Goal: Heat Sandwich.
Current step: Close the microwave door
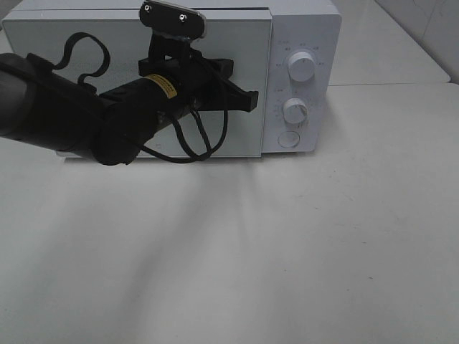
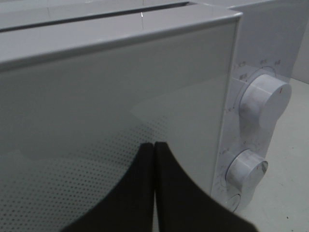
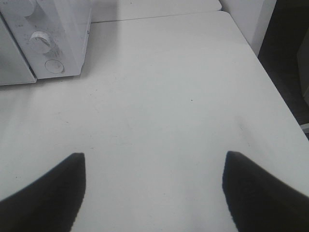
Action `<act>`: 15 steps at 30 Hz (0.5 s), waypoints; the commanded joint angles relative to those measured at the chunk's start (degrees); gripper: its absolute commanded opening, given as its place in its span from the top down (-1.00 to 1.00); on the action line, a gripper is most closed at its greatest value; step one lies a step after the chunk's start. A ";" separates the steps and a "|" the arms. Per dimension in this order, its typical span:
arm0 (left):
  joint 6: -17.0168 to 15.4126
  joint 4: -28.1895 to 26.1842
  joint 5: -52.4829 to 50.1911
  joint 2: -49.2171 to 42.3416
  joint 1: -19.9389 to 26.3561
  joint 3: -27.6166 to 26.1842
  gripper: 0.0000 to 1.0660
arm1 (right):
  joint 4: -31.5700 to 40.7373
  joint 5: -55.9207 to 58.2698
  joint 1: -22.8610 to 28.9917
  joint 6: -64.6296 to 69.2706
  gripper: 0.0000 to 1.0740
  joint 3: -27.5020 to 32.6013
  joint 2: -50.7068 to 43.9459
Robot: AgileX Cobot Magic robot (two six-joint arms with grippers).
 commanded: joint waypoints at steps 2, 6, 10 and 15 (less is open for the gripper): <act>0.06 -3.67 -2.01 0.17 2.41 -2.01 1.00 | -0.29 -0.69 -0.29 0.17 -0.42 0.00 -1.66; 0.17 -4.35 -1.55 0.23 3.84 -2.92 1.00 | -0.29 -0.69 -0.29 0.17 -0.42 0.00 -1.66; 0.11 -4.53 -1.55 0.23 4.24 -2.98 1.00 | -0.29 -0.69 -0.29 0.17 -0.42 0.00 -1.66; 0.06 -4.24 -1.55 0.23 4.07 -2.98 1.00 | -0.29 -0.69 -0.29 0.17 -0.42 0.00 -1.66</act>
